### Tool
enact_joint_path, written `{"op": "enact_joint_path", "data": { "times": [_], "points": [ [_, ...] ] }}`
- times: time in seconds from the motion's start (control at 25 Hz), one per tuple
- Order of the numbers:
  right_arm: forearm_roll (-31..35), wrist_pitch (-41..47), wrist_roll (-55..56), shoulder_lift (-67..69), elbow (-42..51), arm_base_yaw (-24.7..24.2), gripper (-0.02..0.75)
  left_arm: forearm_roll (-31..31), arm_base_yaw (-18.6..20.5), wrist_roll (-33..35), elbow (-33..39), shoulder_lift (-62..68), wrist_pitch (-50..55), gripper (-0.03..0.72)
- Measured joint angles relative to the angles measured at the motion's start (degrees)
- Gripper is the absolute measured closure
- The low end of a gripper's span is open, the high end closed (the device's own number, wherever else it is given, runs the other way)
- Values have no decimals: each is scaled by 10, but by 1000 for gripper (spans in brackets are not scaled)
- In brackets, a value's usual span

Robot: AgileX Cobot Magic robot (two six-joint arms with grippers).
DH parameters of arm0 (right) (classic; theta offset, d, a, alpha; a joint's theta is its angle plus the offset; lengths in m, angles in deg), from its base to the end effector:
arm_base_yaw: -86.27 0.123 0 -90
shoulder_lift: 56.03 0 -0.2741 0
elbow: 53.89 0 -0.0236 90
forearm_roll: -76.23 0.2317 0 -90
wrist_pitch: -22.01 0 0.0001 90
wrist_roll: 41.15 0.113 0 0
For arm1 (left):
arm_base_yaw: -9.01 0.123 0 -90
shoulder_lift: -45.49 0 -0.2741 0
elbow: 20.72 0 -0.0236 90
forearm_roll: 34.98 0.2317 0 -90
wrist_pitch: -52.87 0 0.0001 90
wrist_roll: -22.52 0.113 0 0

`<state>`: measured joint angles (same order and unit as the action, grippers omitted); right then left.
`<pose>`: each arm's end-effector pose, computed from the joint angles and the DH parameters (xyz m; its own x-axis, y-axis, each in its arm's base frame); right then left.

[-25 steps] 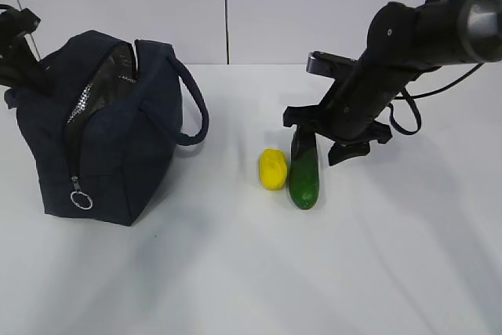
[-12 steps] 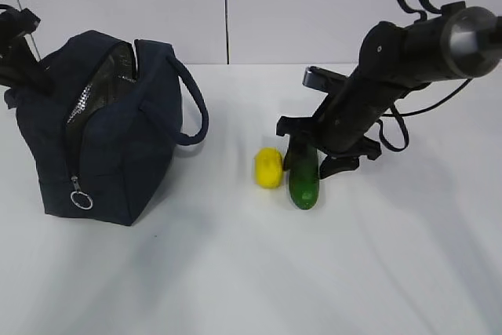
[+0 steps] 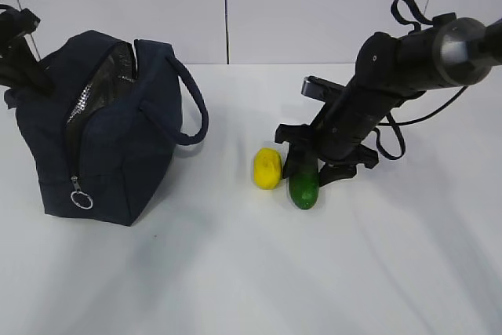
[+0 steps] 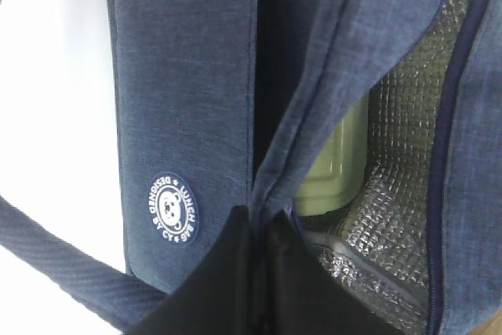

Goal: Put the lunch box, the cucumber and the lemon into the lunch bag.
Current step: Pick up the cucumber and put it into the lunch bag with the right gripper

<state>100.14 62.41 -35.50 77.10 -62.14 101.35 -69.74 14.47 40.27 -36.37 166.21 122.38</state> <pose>0.4009 0.1388 0.1057 -0.9747 0.1487 -0.1668 0.0823 0.9329 0.3506 0.3894 -0.0234 0.2269 -0.9792 -0.0329 -0.2004 0.0764 0.8544 -0.5139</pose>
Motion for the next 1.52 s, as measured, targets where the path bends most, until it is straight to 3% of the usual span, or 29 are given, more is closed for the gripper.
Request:
{"op": "enact_joint_path", "data": {
  "times": [0.24, 0.56, 0.76, 0.88, 1.12, 1.52],
  "points": [
    [-1, 5, 0, 0, 0, 0, 349, 0, 0, 0, 0, 0, 0, 696],
    [-1, 36, -10, -4, -1, 0, 382, -5, 0, 0, 0, 0, 0, 696],
    [13, 66, -30, -48, -4, 0, 382, -65, 0, 0, 0, 0, 0, 696],
    [113, 64, -111, -98, -8, 0, 383, -104, 0, 1, 0, 0, 0, 696],
    [431, 55, -363, -140, -10, 5, 384, -142, 0, 8, 0, 0, 1, 696],
    [612, 30, -474, -77, -63, 66, 384, -162, -26, 21, 0, 0, 1, 696]
  ]
}}
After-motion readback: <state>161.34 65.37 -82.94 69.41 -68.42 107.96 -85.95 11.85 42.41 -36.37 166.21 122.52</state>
